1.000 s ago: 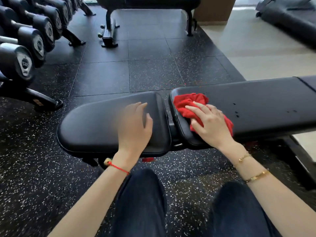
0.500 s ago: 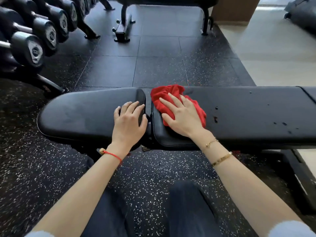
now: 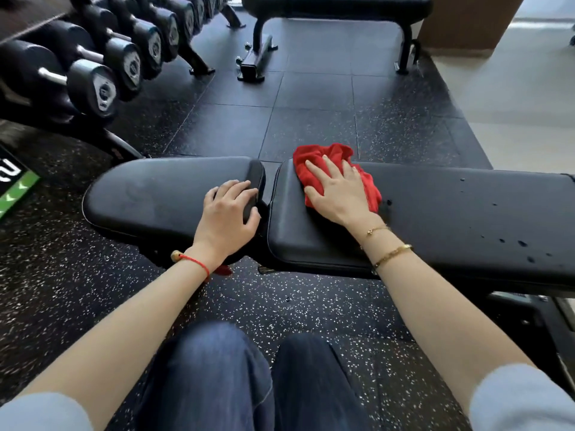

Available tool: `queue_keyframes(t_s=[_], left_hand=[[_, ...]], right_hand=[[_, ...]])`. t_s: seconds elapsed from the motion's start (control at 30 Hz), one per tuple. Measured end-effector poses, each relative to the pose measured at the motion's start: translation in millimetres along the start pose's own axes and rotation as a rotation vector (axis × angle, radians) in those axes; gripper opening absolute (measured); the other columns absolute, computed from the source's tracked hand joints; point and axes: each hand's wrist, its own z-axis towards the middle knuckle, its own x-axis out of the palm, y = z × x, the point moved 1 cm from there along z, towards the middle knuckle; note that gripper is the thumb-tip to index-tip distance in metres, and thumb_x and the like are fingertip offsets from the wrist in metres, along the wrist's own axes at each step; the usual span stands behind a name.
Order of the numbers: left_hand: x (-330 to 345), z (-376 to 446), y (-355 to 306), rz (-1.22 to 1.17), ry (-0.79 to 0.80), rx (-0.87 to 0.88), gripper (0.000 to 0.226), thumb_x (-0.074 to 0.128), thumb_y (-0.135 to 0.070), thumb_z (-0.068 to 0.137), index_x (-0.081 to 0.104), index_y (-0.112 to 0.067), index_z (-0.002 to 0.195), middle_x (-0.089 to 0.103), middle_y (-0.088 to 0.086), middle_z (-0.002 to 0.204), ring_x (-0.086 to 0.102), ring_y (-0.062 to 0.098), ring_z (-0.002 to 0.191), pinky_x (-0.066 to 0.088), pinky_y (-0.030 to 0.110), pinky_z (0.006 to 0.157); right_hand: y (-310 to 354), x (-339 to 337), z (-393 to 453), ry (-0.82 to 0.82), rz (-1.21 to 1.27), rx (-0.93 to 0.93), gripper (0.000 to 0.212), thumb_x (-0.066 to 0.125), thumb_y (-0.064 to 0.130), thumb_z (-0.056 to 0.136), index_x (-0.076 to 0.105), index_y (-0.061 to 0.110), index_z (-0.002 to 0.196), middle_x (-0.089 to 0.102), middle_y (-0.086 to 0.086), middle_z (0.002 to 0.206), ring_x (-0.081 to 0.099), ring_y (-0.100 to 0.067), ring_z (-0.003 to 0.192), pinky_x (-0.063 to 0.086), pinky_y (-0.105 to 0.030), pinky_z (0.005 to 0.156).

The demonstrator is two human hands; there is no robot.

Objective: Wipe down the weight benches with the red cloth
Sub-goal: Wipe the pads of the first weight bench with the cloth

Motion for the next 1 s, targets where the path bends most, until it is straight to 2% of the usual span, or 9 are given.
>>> queue_keyframes(t_s=[0.13, 0.23, 0.37, 0.53, 0.67, 0.77, 0.9, 1.0], left_hand=[[3.5, 1.4, 3.1, -0.004, -0.031, 0.004, 0.047, 0.048, -0.032, 0.083, 0.067, -0.015, 0.123, 0.062, 0.002, 0.135, 0.051, 0.023, 0.131, 0.034, 0.045, 0.112], [5.1, 0.5, 3.7, 0.001, -0.056, -0.017, 0.046, 0.051, -0.030, 0.083, 0.067, -0.014, 0.123, 0.061, 0.005, 0.136, 0.051, 0.025, 0.130, 0.036, 0.046, 0.110], [6.9, -2.7, 4.0, 0.023, -0.087, -0.026, 0.046, 0.050, -0.031, 0.084, 0.066, -0.014, 0.124, 0.061, 0.006, 0.136, 0.052, 0.025, 0.129, 0.037, 0.045, 0.110], [7.9, -2.4, 6.0, 0.022, -0.099, -0.035, 0.043, 0.051, -0.030, 0.085, 0.068, -0.012, 0.120, 0.064, 0.005, 0.132, 0.054, 0.024, 0.126, 0.039, 0.044, 0.108], [7.8, -3.1, 5.5, 0.017, -0.110, -0.034, 0.043, 0.053, -0.027, 0.083, 0.068, -0.012, 0.121, 0.064, 0.005, 0.131, 0.055, 0.024, 0.125, 0.040, 0.045, 0.108], [7.4, -4.7, 6.4, 0.011, -0.114, -0.033, 0.042, 0.054, -0.026, 0.083, 0.068, -0.012, 0.121, 0.064, 0.005, 0.132, 0.055, 0.024, 0.126, 0.040, 0.045, 0.109], [7.9, -6.1, 7.8, 0.012, -0.120, -0.024, 0.042, 0.054, -0.025, 0.084, 0.068, -0.012, 0.121, 0.063, 0.006, 0.133, 0.055, 0.024, 0.127, 0.039, 0.044, 0.109], [7.9, -5.7, 8.6, 0.009, -0.124, -0.028, 0.041, 0.053, -0.025, 0.084, 0.068, -0.012, 0.121, 0.064, 0.005, 0.132, 0.055, 0.023, 0.126, 0.040, 0.043, 0.109]], right_hand=[[4.5, 7.5, -34.1, -0.061, 0.053, -0.181, 0.056, 0.044, 0.050, 0.093, 0.031, 0.046, 0.148, 0.023, 0.005, 0.162, 0.016, -0.031, 0.149, 0.008, -0.044, 0.123], [-13.1, 6.9, -51.1, -0.098, 0.072, -0.241, 0.056, 0.044, 0.050, 0.092, 0.034, 0.047, 0.146, 0.028, 0.008, 0.160, 0.020, -0.028, 0.148, 0.010, -0.042, 0.123], [-32.3, 2.6, -24.1, -0.101, 0.029, -0.113, 0.055, 0.045, 0.049, 0.094, 0.032, 0.046, 0.147, 0.026, 0.008, 0.161, 0.020, -0.028, 0.148, 0.009, -0.043, 0.123], [1.9, 4.2, 20.3, -0.030, -0.002, -0.061, 0.055, 0.040, 0.049, 0.096, 0.029, 0.044, 0.150, 0.019, 0.005, 0.163, 0.018, -0.034, 0.147, 0.009, -0.043, 0.122], [29.1, 12.6, -19.7, -0.047, 0.026, -0.252, 0.054, 0.044, 0.048, 0.093, 0.036, 0.045, 0.146, 0.026, 0.006, 0.161, 0.022, -0.031, 0.146, 0.013, -0.042, 0.122], [16.8, 12.1, -53.4, -0.031, 0.060, -0.341, 0.057, 0.041, 0.051, 0.089, 0.036, 0.047, 0.145, 0.029, 0.009, 0.159, 0.024, -0.027, 0.147, 0.014, -0.045, 0.122], [-16.2, 5.1, -38.5, -0.049, 0.021, -0.220, 0.055, 0.042, 0.049, 0.093, 0.032, 0.046, 0.148, 0.026, 0.009, 0.160, 0.022, -0.025, 0.148, 0.012, -0.044, 0.122], [-12.7, -0.4, 1.7, -0.038, -0.005, -0.080, 0.055, 0.040, 0.048, 0.097, 0.027, 0.044, 0.150, 0.020, 0.007, 0.163, 0.019, -0.030, 0.148, 0.009, -0.043, 0.122]])
